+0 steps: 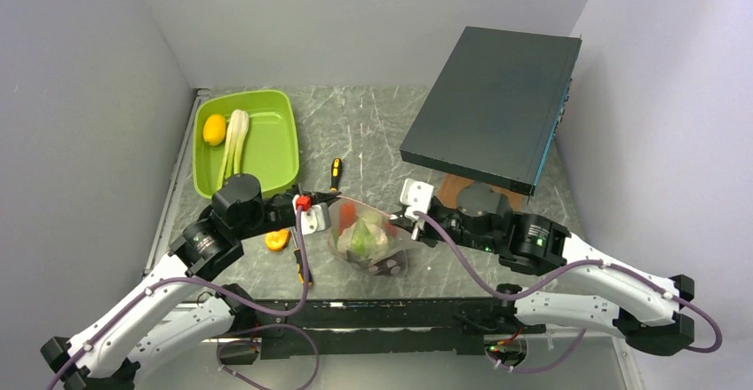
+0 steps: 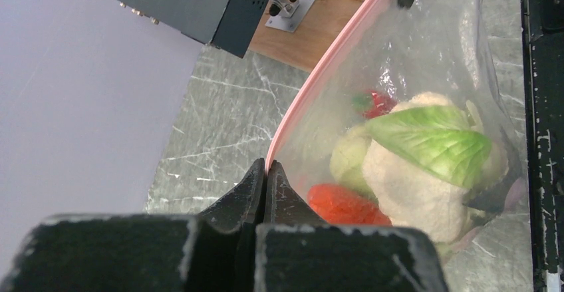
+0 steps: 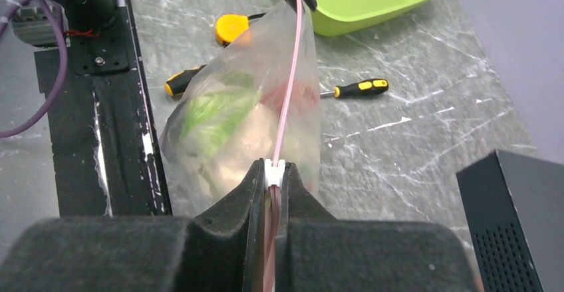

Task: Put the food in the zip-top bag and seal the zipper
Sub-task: Zip the zipper food storage bag at the center of the board, then place the zipper food storage bag at the center of the board.

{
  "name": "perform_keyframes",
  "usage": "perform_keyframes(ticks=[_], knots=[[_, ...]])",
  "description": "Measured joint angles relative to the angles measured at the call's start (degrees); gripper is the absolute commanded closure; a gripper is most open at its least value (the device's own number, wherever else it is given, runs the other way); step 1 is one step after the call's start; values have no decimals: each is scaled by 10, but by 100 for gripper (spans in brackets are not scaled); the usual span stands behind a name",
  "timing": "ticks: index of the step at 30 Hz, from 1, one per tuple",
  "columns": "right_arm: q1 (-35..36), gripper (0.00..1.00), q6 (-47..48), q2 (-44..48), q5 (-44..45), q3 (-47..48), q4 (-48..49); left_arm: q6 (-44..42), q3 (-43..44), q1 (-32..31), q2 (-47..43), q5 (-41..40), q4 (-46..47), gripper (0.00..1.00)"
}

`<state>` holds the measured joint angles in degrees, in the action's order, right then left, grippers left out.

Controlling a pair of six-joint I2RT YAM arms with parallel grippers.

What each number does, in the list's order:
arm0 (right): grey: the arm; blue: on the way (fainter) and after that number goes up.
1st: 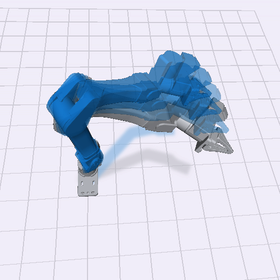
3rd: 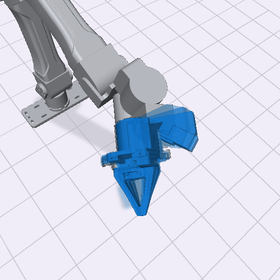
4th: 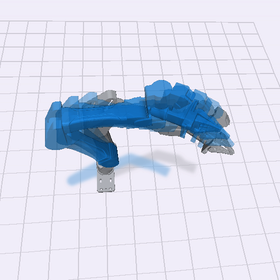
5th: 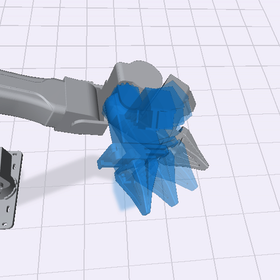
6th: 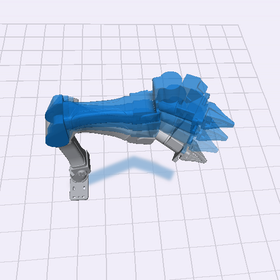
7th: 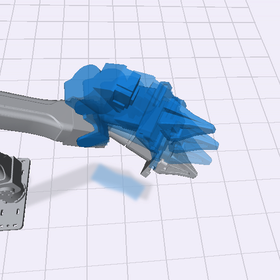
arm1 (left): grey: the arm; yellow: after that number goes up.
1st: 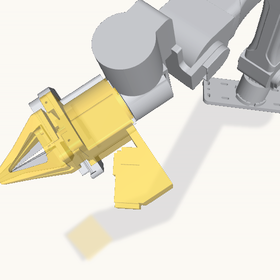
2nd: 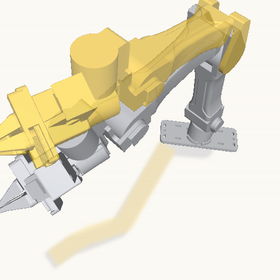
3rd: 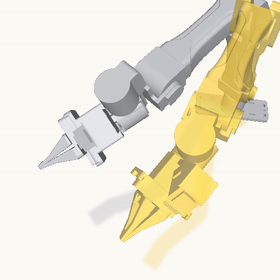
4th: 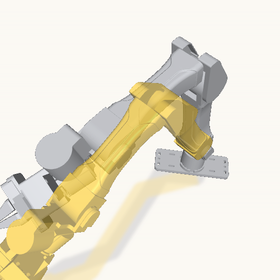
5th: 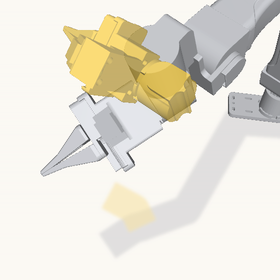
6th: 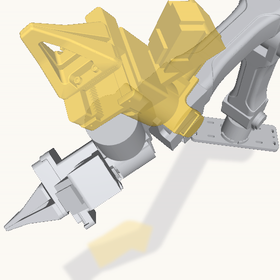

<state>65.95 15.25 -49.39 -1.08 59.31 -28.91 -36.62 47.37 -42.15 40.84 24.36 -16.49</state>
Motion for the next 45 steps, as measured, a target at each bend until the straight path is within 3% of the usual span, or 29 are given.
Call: perform_keyframes(ticks=[19, 20, 23, 27, 34, 45], knots=[[0, 100, -31, 129, 47, -43, -80, 0, -12, 40, -6, 3, -1, 100], [0, 96, -33, 132, 47, -44, -80, 0, -12, 41, -6, 5, -1, 100], [0, 52, -40, 131, 47, -44, -80, 0, -12, 43, -6, 13, -1, 100], [0, 31, -57, 120, 47, -42, -93, -3, -12, 64, -5, -5, -6, 100], [0, 22, -87, 47, 45, 19, -97, -7, -13, 68, -3, -11, -6, 100], [-5, 21, -119, -126, 39, 147, -68, -7, -13, 68, -3, 3, -7, 100]])
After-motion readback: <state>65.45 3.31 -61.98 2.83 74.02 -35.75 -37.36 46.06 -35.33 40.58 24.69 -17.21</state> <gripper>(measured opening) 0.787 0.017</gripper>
